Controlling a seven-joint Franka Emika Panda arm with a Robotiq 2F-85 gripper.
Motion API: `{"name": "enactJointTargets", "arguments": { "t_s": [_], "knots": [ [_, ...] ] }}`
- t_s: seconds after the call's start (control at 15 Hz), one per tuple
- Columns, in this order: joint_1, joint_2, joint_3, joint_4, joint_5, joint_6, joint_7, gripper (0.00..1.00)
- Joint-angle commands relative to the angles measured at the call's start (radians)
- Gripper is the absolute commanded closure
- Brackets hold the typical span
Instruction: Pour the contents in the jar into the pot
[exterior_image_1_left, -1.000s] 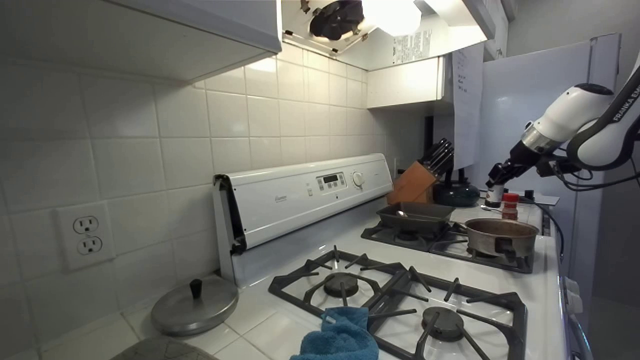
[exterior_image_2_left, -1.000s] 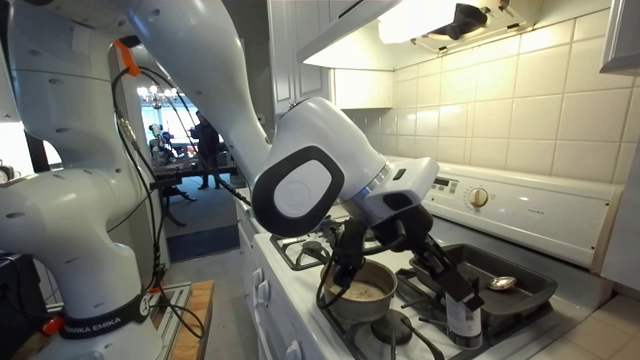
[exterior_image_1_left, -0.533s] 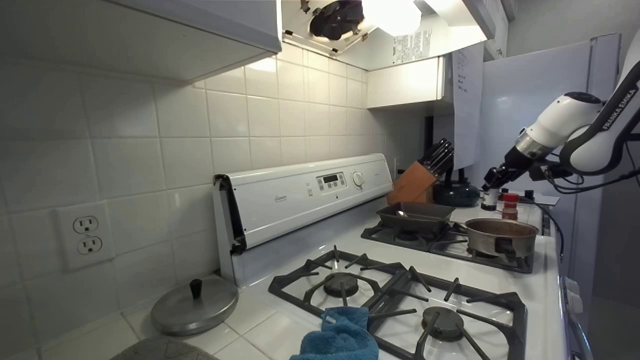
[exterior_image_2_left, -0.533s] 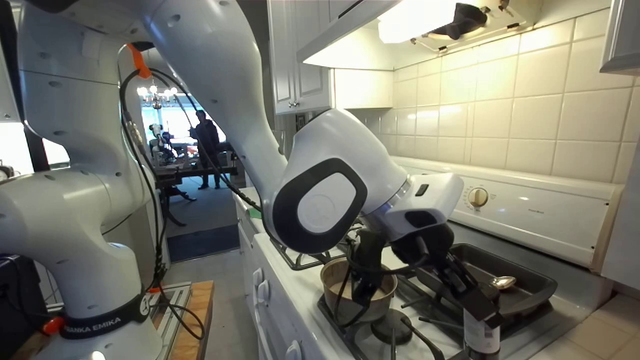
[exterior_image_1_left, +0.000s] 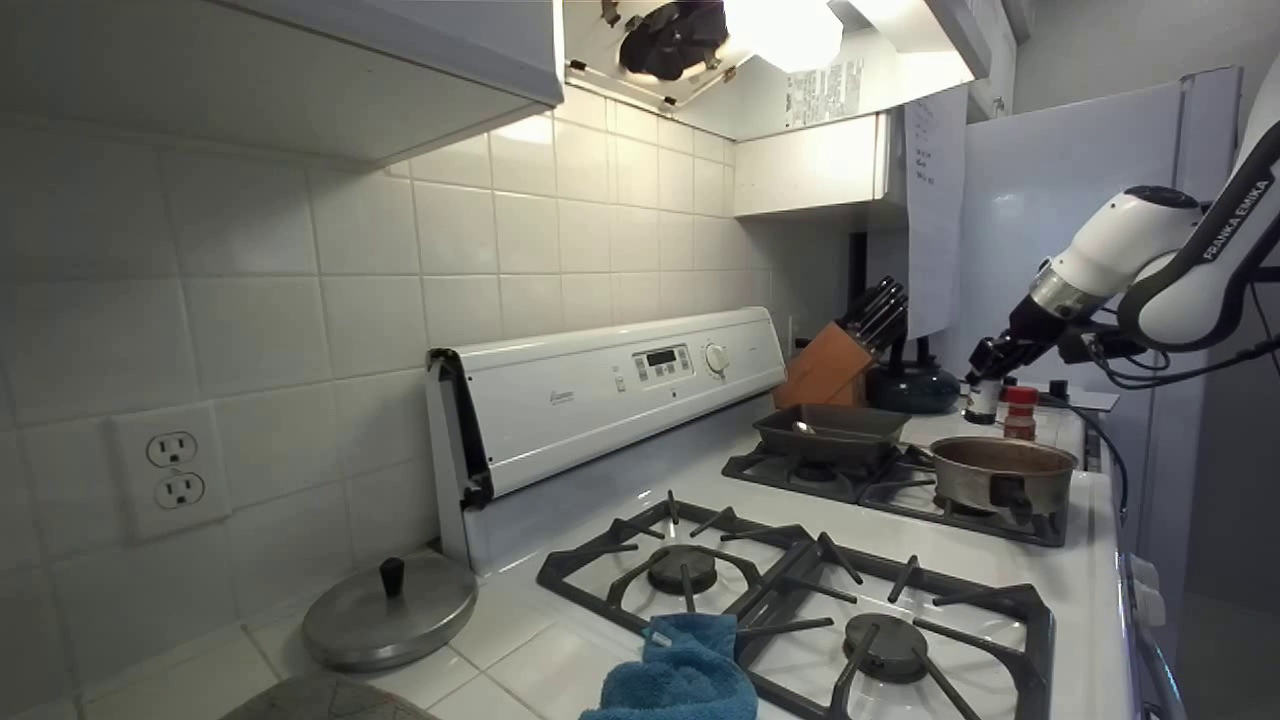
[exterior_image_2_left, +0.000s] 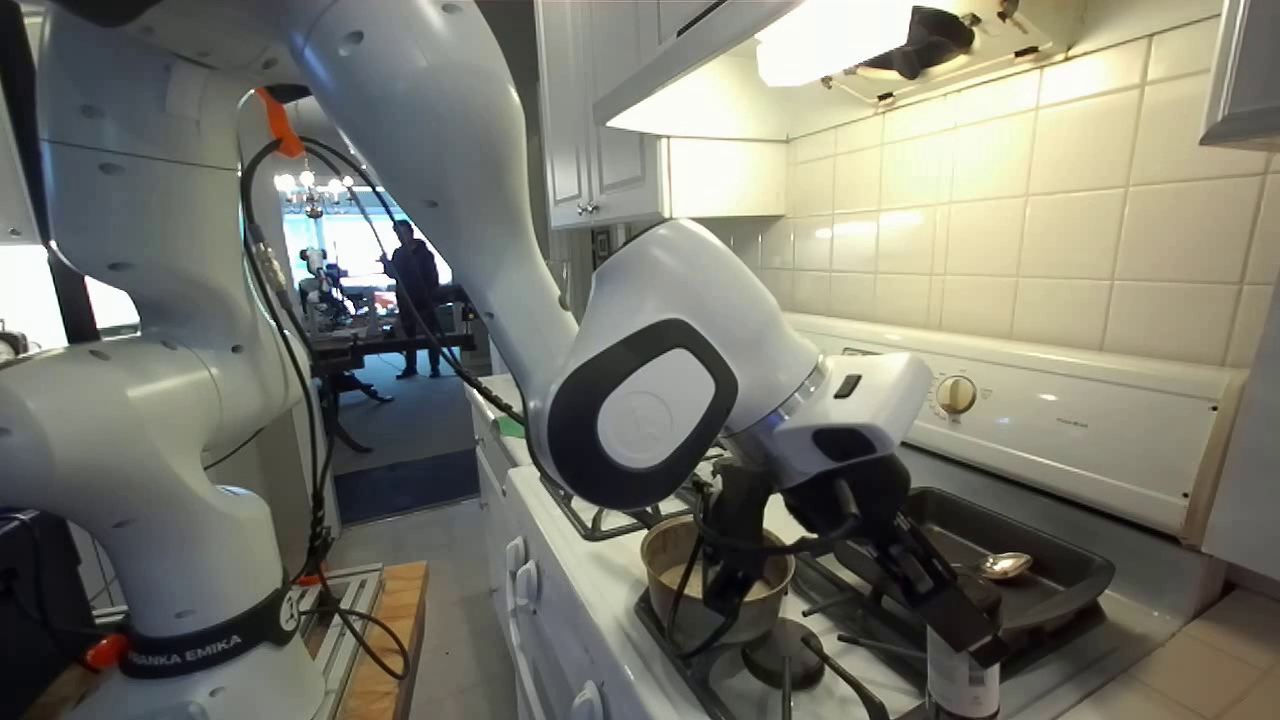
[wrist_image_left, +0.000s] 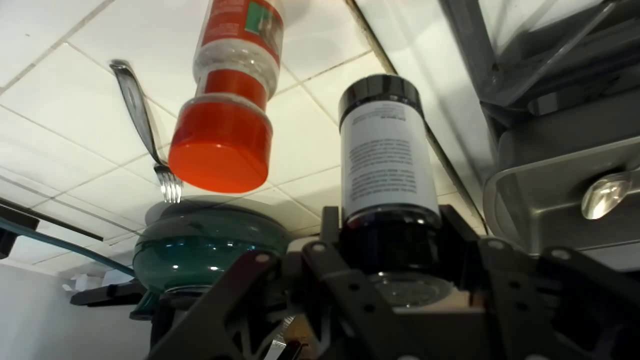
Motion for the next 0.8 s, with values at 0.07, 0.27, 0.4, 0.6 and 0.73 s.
{"name": "enactJointTargets", "arguments": {
  "t_s": [0.07,0.27,0.4,0.6,0.73],
  "knots": [
    [-0.016,0.024,0.019,0.044,0.020,-0.038,0.022,0.75],
    [-0.033,0.051,0.041,0.081,0.025,-0.042,0.028,0.75],
    [-0.047,0.072,0.055,0.114,0.029,-0.045,0.032,0.75],
    [-0.080,0.105,0.087,0.162,0.029,-0.047,0.038,0.75],
    [-0.105,0.126,0.110,0.191,0.031,-0.051,0.042,0.75]
  ]
}}
